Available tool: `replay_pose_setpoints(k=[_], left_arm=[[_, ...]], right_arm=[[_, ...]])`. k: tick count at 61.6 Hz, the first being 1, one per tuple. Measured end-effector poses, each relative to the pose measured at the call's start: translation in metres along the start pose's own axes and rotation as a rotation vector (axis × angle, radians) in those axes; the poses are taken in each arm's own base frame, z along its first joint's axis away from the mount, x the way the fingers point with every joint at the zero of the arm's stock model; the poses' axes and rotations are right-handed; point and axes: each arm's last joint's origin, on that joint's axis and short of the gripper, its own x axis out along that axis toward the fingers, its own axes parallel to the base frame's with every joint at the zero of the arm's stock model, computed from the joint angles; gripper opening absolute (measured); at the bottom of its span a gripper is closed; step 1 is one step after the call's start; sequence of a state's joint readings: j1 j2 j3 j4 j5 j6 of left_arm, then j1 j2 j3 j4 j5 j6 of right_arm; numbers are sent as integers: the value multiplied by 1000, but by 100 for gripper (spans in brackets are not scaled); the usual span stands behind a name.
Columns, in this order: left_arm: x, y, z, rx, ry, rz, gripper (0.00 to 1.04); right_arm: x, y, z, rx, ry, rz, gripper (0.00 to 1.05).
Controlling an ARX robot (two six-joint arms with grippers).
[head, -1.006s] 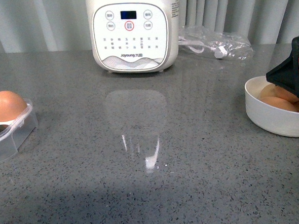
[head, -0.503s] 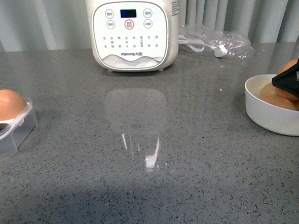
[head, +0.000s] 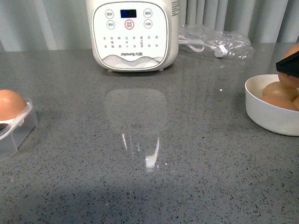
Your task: Put egg into box
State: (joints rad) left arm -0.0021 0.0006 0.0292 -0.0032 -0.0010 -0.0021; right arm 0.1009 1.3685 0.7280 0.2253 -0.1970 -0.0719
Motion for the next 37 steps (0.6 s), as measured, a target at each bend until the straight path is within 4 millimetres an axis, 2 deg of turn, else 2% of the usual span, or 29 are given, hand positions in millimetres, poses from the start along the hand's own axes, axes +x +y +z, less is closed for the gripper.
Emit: replay_pose_setpoints(k=[12, 21, 29, 37], left_arm=[[0, 0, 0, 0, 0, 0, 98], [0, 0, 0, 0, 0, 0, 98], [0, 0, 0, 0, 0, 0, 98], [0, 0, 0, 0, 0, 0, 98]], right_arm=[[-18, 3, 18, -15, -74, 13, 42], [-18, 5, 40, -11, -147, 49, 42], [-7, 18, 56, 4, -193, 129, 42], [13, 45, 66, 16, -203, 235, 42]])
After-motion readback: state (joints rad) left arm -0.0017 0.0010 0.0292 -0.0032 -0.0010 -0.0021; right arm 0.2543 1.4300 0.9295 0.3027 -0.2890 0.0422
